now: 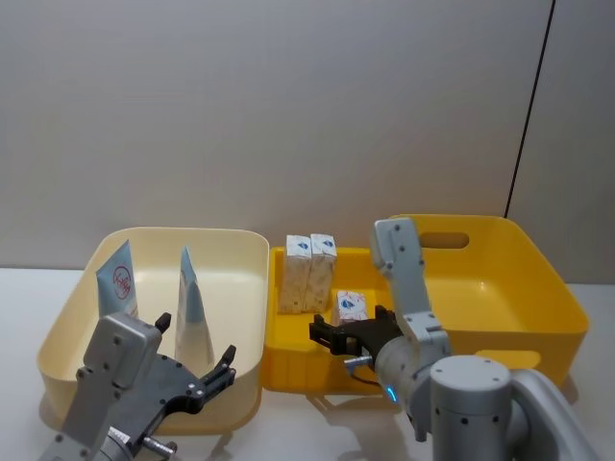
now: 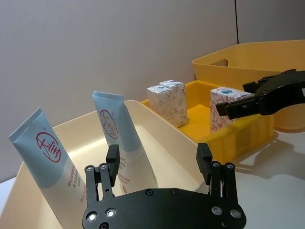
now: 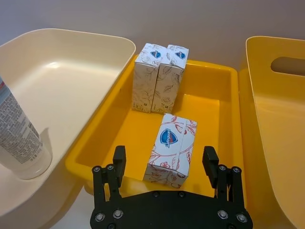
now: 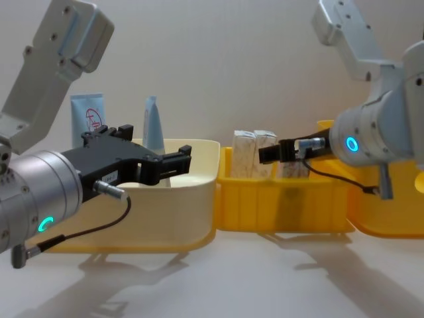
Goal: Bimanual collaborative sorting of washing and personal care products
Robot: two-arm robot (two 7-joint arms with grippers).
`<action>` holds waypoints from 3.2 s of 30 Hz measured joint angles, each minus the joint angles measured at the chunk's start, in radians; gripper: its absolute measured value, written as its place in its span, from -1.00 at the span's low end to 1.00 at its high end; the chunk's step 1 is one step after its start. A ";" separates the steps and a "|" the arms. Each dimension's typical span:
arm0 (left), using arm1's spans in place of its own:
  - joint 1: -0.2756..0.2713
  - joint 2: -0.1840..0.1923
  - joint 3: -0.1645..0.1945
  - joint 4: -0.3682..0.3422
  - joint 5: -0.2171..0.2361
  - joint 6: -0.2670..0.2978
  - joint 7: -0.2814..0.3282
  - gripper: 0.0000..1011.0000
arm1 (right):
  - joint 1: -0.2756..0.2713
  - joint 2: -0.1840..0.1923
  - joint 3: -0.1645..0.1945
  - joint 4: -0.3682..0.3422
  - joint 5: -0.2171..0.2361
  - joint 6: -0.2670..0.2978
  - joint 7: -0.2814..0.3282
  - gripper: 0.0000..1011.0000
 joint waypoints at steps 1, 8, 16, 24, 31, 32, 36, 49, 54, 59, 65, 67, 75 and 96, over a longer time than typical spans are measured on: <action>0.000 0.000 0.000 0.000 0.000 0.000 0.000 0.98 | 0.003 -0.002 -0.001 0.005 -0.001 0.001 -0.001 0.98; 0.000 0.000 0.000 0.000 0.000 0.000 0.000 0.98 | 0.025 -0.012 -0.005 0.036 -0.012 0.008 -0.008 0.98; 0.000 0.000 0.000 0.000 0.000 0.000 0.000 0.98 | 0.040 -0.019 -0.008 0.058 -0.020 0.012 -0.013 0.68; 0.000 0.000 0.000 0.000 0.000 0.000 0.000 0.98 | 0.047 -0.022 -0.009 0.067 -0.023 0.014 -0.014 0.22; 0.000 0.000 0.000 0.000 0.000 0.000 0.000 0.98 | 0.050 -0.024 -0.010 0.072 -0.025 0.015 -0.015 -0.12; 0.000 0.000 0.000 0.000 0.000 0.000 0.000 0.98 | 0.050 -0.024 -0.010 0.073 -0.025 0.015 -0.015 -0.12; 0.000 0.000 0.000 0.000 0.000 0.000 0.000 0.98 | 0.051 -0.025 -0.011 0.075 -0.025 0.015 -0.016 -0.12; 0.000 0.000 0.000 0.000 0.000 0.000 0.000 0.98 | 0.049 -0.019 -0.014 0.056 -0.034 -0.016 -0.010 -0.12; 0.000 0.000 0.000 0.000 0.000 0.000 0.000 0.98 | 0.044 -0.012 -0.015 0.030 -0.044 -0.056 -0.004 -0.12; 0.000 0.000 0.000 0.000 0.000 0.000 0.000 0.99 | 0.037 -0.004 -0.013 -0.002 -0.054 -0.096 -0.001 -0.12; 0.000 0.000 0.000 0.000 0.000 0.000 0.000 0.98 | 0.030 0.007 -0.005 -0.038 -0.066 -0.143 -0.002 -0.12; 0.000 0.000 0.000 0.000 0.000 0.000 0.000 0.98 | 0.027 0.011 -0.001 -0.049 -0.069 -0.158 -0.003 -0.12; 0.000 0.000 0.000 0.000 0.000 0.000 0.000 0.98 | 0.009 0.035 0.040 -0.112 -0.091 -0.238 -0.031 -0.12; 0.000 0.000 0.000 0.000 0.000 0.000 0.000 0.98 | -0.007 0.120 0.198 -0.121 -0.116 -0.319 -0.084 -0.12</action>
